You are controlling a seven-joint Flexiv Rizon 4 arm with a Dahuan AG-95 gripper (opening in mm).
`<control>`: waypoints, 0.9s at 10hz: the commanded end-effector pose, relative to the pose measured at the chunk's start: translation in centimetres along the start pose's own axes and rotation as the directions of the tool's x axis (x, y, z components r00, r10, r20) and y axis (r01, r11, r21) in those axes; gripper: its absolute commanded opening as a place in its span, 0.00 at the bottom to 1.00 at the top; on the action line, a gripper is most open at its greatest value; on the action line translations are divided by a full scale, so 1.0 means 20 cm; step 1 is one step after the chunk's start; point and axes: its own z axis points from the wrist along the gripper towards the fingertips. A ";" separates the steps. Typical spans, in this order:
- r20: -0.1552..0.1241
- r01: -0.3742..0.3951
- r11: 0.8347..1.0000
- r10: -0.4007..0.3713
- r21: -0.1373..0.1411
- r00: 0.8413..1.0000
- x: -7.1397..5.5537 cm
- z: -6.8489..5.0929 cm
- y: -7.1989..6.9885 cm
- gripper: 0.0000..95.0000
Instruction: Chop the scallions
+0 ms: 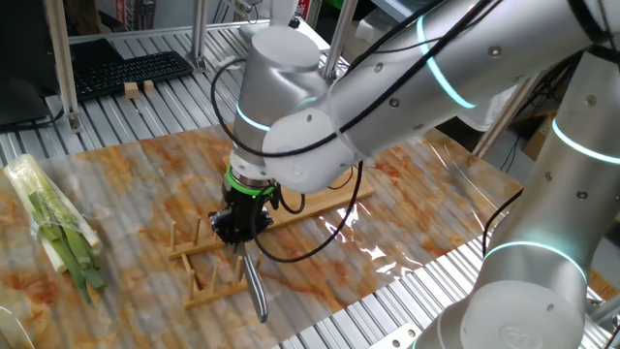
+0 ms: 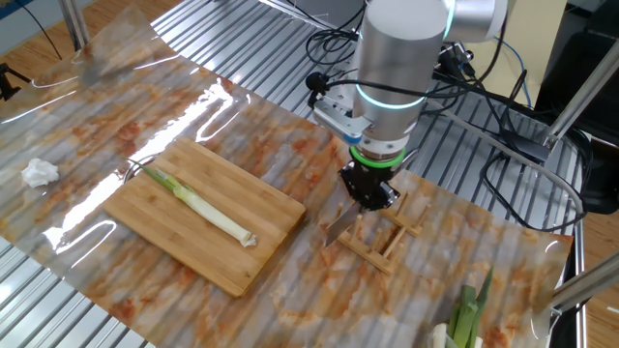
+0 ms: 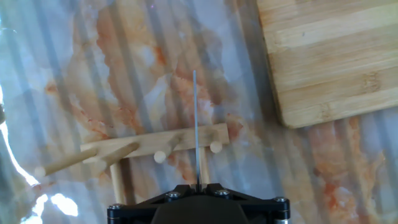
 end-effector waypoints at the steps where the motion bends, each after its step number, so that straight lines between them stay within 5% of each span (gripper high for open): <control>1: 0.008 -0.008 1.000 0.008 0.007 1.000 0.01 -0.02 0.02 0.00; 9: -0.004 -0.037 0.999 0.037 0.030 0.999 -0.01 -0.35 0.00 0.00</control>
